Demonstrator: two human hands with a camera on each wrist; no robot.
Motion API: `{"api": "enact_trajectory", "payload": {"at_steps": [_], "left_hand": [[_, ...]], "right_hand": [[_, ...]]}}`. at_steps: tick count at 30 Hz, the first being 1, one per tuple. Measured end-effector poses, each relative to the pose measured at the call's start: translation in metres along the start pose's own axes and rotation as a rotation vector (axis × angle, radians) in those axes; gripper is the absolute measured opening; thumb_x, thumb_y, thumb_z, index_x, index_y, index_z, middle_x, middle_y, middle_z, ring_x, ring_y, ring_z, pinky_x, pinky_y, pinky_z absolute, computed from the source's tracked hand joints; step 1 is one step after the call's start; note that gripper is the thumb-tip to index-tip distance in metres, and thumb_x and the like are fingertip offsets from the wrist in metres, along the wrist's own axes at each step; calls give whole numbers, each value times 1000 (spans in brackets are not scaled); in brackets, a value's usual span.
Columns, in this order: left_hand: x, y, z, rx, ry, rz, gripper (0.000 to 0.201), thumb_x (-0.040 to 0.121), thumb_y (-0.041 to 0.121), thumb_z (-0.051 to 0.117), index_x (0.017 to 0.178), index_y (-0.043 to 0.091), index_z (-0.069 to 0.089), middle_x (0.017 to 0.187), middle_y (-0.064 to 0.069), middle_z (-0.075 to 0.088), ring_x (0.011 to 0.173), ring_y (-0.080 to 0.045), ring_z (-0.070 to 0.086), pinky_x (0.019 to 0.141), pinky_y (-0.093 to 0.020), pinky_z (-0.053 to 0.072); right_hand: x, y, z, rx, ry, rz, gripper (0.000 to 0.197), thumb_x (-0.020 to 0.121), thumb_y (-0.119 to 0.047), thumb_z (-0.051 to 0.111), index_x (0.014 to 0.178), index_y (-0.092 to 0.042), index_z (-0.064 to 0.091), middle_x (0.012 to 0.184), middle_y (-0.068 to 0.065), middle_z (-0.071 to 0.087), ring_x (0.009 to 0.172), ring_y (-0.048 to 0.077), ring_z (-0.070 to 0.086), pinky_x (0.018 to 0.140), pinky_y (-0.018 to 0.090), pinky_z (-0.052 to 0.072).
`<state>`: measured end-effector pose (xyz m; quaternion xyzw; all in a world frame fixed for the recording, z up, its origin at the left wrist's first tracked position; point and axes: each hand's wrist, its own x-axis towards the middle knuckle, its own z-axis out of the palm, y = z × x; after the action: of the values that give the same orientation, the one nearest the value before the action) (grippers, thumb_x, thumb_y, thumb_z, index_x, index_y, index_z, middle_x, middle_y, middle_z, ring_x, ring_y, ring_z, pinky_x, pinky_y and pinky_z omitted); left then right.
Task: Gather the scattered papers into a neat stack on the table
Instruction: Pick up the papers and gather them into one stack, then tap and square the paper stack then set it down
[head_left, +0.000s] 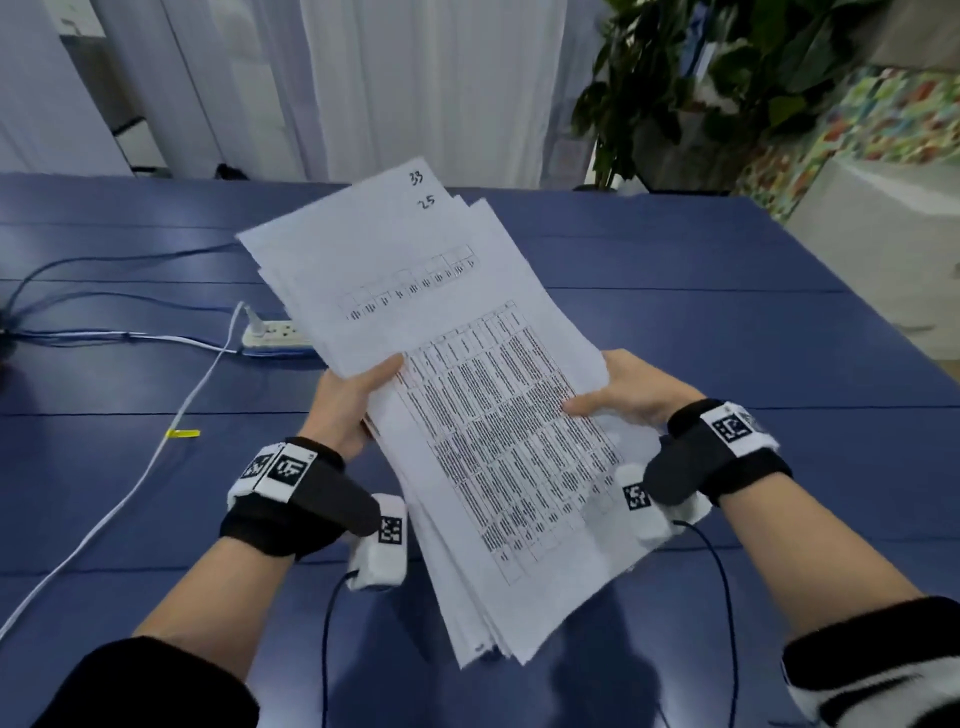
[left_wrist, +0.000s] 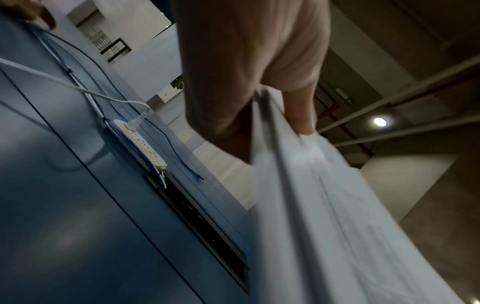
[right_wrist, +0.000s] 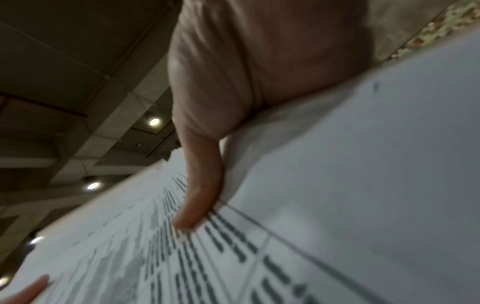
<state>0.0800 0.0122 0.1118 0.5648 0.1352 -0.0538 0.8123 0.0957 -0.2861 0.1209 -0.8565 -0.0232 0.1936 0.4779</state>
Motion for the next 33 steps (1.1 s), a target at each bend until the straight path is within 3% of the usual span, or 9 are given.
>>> {"api": "enact_trajectory", "payload": {"at_steps": [2, 6, 12, 15, 17, 21, 26, 30, 33], "left_hand": [[3, -8, 1, -36, 31, -22, 38, 87, 5, 58, 124, 4, 55, 117, -11, 64, 101, -26, 64, 88, -41, 54], [13, -44, -3, 101, 131, -110, 43, 84, 4, 63, 125, -4, 53, 128, -20, 58, 111, -33, 59, 96, -45, 46], [-6, -130, -14, 369, 51, -336, 49, 85, 10, 64, 131, 0, 48, 132, -15, 56, 116, -27, 54, 92, -32, 40], [-6, -136, -21, 312, 128, -327, 47, 86, 6, 62, 129, -3, 45, 127, -14, 57, 104, -25, 56, 87, -33, 42], [-6, -138, -21, 282, 119, -319, 47, 87, 5, 61, 129, -1, 42, 121, -10, 56, 106, -25, 55, 89, -35, 42], [-12, -149, -11, 359, 69, -277, 58, 81, 7, 69, 131, 5, 41, 131, -6, 55, 117, -25, 55, 103, -42, 41], [-11, -145, -19, 357, 103, -276, 47, 82, 0, 66, 125, -1, 48, 122, -10, 59, 104, -25, 58, 89, -34, 44], [-15, -141, -8, 373, 91, -232, 50, 80, -7, 64, 126, 2, 46, 121, -12, 58, 105, -25, 57, 90, -35, 45], [-17, -132, -13, 354, 173, -114, 43, 79, -10, 63, 118, 5, 49, 117, -17, 60, 99, -26, 58, 86, -36, 46]], "right_hand": [[4, 1, 0, -5, -37, 27, 38, 76, -6, 75, 112, -9, 64, 107, 5, 72, 100, 19, 68, 92, 32, 50], [-1, 20, 16, 64, -50, 113, 36, 76, -3, 75, 109, -13, 64, 96, -7, 70, 87, 4, 65, 79, 18, 47], [-11, 99, 80, 200, 137, 323, 32, 79, -5, 73, 108, 0, 62, 109, 14, 67, 92, 23, 63, 79, 30, 53], [-15, 109, 83, 113, 352, 339, 29, 93, -18, 56, 113, 2, 57, 114, 17, 61, 96, 24, 57, 78, 28, 44], [-17, 106, 86, 1, 317, 341, 33, 98, -22, 44, 119, 3, 50, 114, 15, 57, 100, 26, 53, 81, 29, 39], [-20, 99, 98, 25, 141, 386, 32, 99, -16, 34, 126, 1, 36, 105, 5, 46, 93, 19, 47, 69, 28, 36], [-24, 108, 87, -7, 204, 429, 35, 96, -16, 38, 128, -3, 41, 104, 3, 52, 82, 14, 51, 64, 23, 39], [-34, 102, 94, 86, 144, 365, 36, 94, -10, 49, 128, -9, 39, 114, 3, 54, 103, 19, 54, 86, 29, 44], [-41, 109, 84, 195, 146, 339, 40, 84, -4, 65, 122, 0, 51, 114, 11, 63, 99, 23, 63, 88, 34, 51]]}}
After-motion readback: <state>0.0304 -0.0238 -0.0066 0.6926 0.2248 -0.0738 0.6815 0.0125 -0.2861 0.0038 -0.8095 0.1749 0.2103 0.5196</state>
